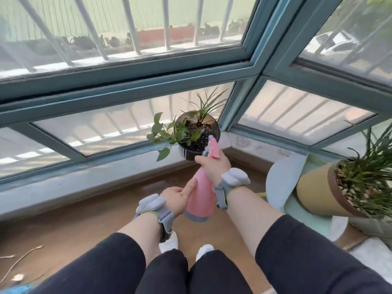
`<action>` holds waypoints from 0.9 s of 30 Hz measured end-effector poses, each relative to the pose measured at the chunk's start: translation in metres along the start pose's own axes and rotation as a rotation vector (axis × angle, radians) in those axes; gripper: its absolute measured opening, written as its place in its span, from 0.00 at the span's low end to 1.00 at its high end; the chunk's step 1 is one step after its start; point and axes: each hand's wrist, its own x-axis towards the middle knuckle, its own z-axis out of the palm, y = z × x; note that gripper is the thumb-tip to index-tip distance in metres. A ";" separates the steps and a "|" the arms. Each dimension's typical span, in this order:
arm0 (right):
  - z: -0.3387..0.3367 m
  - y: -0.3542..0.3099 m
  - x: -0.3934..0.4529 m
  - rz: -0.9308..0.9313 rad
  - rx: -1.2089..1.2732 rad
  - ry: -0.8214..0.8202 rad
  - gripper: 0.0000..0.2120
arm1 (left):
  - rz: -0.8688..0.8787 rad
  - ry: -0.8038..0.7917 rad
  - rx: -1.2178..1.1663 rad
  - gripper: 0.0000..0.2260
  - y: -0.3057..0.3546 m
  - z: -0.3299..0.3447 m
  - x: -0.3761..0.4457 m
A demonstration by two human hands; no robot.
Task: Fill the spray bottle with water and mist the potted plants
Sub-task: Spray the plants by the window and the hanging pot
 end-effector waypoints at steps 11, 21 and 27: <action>0.056 0.017 0.065 0.163 -0.052 -0.072 0.22 | -0.093 -0.074 -0.021 0.25 -0.028 -0.006 0.060; 0.075 0.067 0.149 0.282 -0.066 -0.083 0.25 | -0.231 -0.058 -0.140 0.22 -0.032 0.041 0.126; 0.070 0.085 0.179 0.325 -0.118 -0.077 0.23 | -0.257 -0.072 -0.175 0.22 -0.025 0.056 0.144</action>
